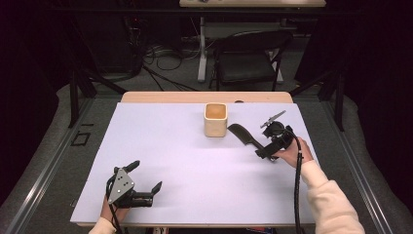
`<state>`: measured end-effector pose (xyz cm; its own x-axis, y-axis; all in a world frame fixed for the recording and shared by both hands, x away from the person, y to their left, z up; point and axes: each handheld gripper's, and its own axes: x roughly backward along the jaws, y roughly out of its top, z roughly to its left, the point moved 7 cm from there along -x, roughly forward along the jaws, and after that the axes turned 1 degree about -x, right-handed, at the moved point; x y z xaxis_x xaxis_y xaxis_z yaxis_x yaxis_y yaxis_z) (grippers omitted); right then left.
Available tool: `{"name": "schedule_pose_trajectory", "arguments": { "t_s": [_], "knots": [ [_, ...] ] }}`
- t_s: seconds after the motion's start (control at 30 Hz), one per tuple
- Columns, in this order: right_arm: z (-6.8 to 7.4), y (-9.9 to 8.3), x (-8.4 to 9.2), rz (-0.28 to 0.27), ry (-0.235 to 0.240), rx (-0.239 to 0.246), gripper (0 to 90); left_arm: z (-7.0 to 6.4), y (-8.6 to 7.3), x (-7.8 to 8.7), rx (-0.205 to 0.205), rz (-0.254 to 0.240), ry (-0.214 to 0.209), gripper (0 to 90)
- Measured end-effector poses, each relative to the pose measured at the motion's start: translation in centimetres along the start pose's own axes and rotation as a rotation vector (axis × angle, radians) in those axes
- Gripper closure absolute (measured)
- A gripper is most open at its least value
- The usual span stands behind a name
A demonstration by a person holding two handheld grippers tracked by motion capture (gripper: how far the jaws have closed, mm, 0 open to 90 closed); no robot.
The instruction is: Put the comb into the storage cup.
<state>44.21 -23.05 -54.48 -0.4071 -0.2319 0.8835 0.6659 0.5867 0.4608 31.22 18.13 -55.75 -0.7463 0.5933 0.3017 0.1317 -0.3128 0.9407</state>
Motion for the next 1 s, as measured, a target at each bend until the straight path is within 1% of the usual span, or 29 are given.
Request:
{"name": "schedule_pose_trajectory", "arguments": {
  "t_s": [0.03, 0.07, 0.1, 0.13, 0.17, 0.2, 0.23, 0.3, 0.33, 0.4, 0.43, 0.47, 0.6, 0.63, 0.7, 0.73, 0.77, 0.87, 0.93, 0.97, 1.0],
  "knots": [
    [0.0, 0.0, 0.0, 0.000, 0.000, 0.000, 0.0, 0.0, 0.0, 0.0, 0.000, 0.000, 0.000, 0.0],
    [-0.1, 0.1, -0.1, 0.018, -0.008, 0.011, 0.0, 0.0, 0.0, 0.0, 0.004, -0.001, 0.000, 0.0],
    [-0.1, 0.1, -0.1, 0.018, -0.008, 0.011, 0.0, 0.0, 0.0, 0.0, 0.004, -0.001, 0.000, 0.0],
    [-0.2, 0.3, -0.2, 0.032, -0.015, 0.021, 0.0, 0.0, 0.0, 0.0, 0.003, -0.001, 0.000, 0.0],
    [-0.2, 0.3, -0.2, 0.032, -0.015, 0.021, 0.0, 0.0, 0.0, 0.0, 0.003, -0.001, 0.000, 0.0],
    [-0.3, 0.5, -0.3, 0.015, -0.012, 0.027, 0.0, 0.0, 0.0, 0.0, 0.003, -0.001, 0.000, 0.0],
    [-0.3, 0.6, -0.4, 0.023, -0.015, 0.021, 0.0, 0.0, 0.0, 0.0, 0.004, -0.001, 0.000, 0.0],
    [-0.6, 0.9, -0.6, 0.035, -0.023, 0.039, 0.0, 0.0, 0.0, 0.0, 0.004, -0.001, 0.000, 0.0],
    [-0.6, 1.0, -0.6, 0.046, -0.027, 0.040, 0.0, 0.0, 0.0, 0.0, 0.004, -0.001, 0.000, 0.0],
    [-0.7, 1.2, -0.7, 0.047, -0.025, 0.045, 0.0, 0.0, 0.0, 0.0, 0.003, 0.000, 0.000, 0.0],
    [-0.6, 1.4, -0.7, 0.056, -0.031, 0.044, 0.0, 0.0, 0.0, -0.1, 0.005, 0.000, -0.001, 0.0],
    [-0.7, 1.5, -0.7, 0.062, -0.035, 0.054, 0.0, 0.0, 0.0, -0.1, 0.004, 0.000, -0.001, 0.0],
    [-0.6, 1.9, -0.8, 0.063, -0.045, 0.054, 0.0, -0.1, 0.0, 0.0, 0.005, -0.001, -0.001, 0.0],
    [-0.6, 2.1, -0.9, 0.056, -0.045, 0.059, 0.0, 0.0, 0.0, 0.0, 0.004, -0.001, -0.001, 0.0],
    [-0.6, 2.3, -1.2, 0.058, -0.053, 0.062, 0.0, 0.0, 0.0, 0.0, 0.004, -0.001, -0.001, 0.0],
    [-0.7, 2.3, -1.3, 0.063, -0.051, 0.078, 0.0, 0.0, 0.0, 0.0, 0.003, -0.001, -0.001, 0.0],
    [-0.6, 2.3, -1.3, 0.085, -0.052, 0.068, 0.0, 0.0, 0.0, 0.0, 0.003, -0.001, -0.001, 0.0],
    [-0.7, 2.5, -1.8, 0.093, -0.058, 0.070, 0.0, -0.1, 0.0, -0.1, 0.006, -0.001, -0.002, 0.0],
    [-0.7, 2.5, -1.8, 0.099, -0.054, 0.060, 0.0, 0.0, 0.0, -0.1, 0.005, -0.001, -0.002, 0.0],
    [-0.9, 2.7, -2.1, 0.103, -0.067, 0.066, 0.0, -0.1, 0.0, -0.1, 0.004, 0.000, -0.002, 0.0],
    [-0.9, 2.7, -2.1, 0.103, -0.067, 0.066, 0.0, -0.1, 0.0, -0.1, 0.004, 0.000, -0.002, 0.1]
  ]
}}
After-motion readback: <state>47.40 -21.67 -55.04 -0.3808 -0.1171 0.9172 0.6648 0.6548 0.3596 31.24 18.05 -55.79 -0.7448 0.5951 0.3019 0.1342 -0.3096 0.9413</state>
